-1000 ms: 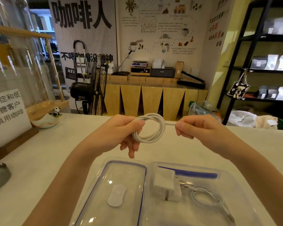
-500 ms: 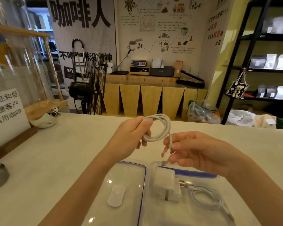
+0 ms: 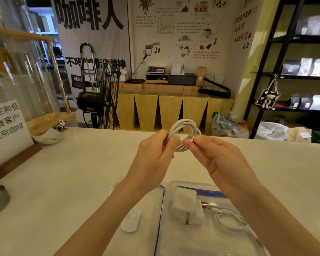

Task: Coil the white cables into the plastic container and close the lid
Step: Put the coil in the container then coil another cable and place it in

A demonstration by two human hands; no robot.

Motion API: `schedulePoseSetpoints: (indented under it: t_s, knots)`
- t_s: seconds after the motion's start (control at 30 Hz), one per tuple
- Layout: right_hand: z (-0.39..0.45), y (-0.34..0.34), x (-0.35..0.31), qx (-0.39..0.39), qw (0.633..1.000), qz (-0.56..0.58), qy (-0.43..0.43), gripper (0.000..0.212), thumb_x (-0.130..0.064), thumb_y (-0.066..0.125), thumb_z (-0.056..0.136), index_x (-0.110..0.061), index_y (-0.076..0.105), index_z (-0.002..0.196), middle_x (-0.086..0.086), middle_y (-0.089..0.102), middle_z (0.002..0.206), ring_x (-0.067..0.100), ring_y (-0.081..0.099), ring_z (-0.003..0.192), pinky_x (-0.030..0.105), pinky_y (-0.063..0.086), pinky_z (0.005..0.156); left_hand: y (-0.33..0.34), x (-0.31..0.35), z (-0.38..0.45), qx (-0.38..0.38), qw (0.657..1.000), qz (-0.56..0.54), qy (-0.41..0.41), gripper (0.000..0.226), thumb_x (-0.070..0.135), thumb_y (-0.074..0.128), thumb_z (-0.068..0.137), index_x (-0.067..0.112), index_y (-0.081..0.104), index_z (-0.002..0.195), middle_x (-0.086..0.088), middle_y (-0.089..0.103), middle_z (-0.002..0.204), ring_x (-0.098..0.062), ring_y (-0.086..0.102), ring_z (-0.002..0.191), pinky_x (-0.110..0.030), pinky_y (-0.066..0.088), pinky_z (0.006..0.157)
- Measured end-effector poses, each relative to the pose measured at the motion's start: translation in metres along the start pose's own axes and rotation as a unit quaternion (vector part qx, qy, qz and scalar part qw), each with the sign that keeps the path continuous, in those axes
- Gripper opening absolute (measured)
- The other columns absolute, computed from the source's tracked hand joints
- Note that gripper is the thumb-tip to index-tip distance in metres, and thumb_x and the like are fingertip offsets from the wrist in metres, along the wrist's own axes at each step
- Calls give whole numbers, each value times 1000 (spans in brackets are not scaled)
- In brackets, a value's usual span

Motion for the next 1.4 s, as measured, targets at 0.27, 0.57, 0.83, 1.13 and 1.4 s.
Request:
schedulePoseSetpoints:
  t_s: [0.27, 0.57, 0.83, 1.13, 1.4]
  knots:
    - [4, 3, 11, 47, 997, -54, -5, 14, -15, 65, 79, -8, 68, 91, 5, 74, 78, 14, 68, 76, 20, 56, 57, -2, -5, 0, 39, 998, 41, 14, 5, 24, 53, 87, 21, 51, 90, 12, 58, 69, -9, 65, 62, -16, 52, 58]
    - [6, -1, -2, 107, 914, -356, -162, 10, -25, 75, 70, -17, 72, 75, -2, 67, 69, 8, 57, 62, 17, 41, 55, -7, -3, 2, 17, 999, -22, -34, 7, 22, 53, 87, 19, 58, 91, 6, 64, 64, -9, 66, 55, -16, 52, 46]
    - [6, 2, 3, 97, 829, -481, -267, 12, -19, 70, 76, -14, 62, 70, 1, 62, 68, 8, 53, 61, 12, 40, 55, -1, 0, 0, -47, 985, -129, -100, 15, 19, 54, 87, 11, 66, 93, -6, 69, 63, -16, 67, 49, -21, 52, 43]
    - [4, -7, -16, 37, 888, -409, -205, 33, -27, 77, 66, -17, 58, 90, 5, 65, 79, 19, 60, 73, 29, 51, 60, -9, -2, 5, -76, 965, -200, -153, 14, 17, 53, 87, 11, 66, 87, 0, 69, 53, -12, 65, 46, -19, 52, 44]
    - [-9, -32, -19, 21, 917, -376, -129, 17, -24, 64, 79, -15, 63, 93, 0, 68, 72, 7, 59, 58, 21, 52, 51, 6, 3, -1, -157, 943, -202, -212, 19, 22, 53, 87, 12, 67, 80, 1, 69, 53, -9, 62, 44, -16, 51, 44]
Point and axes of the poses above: each hand's wrist, its own z-axis towards the middle knuckle, its own y-axis out of the palm, x = y × z, the point moved 3 cm from there along z, towards the middle knuckle
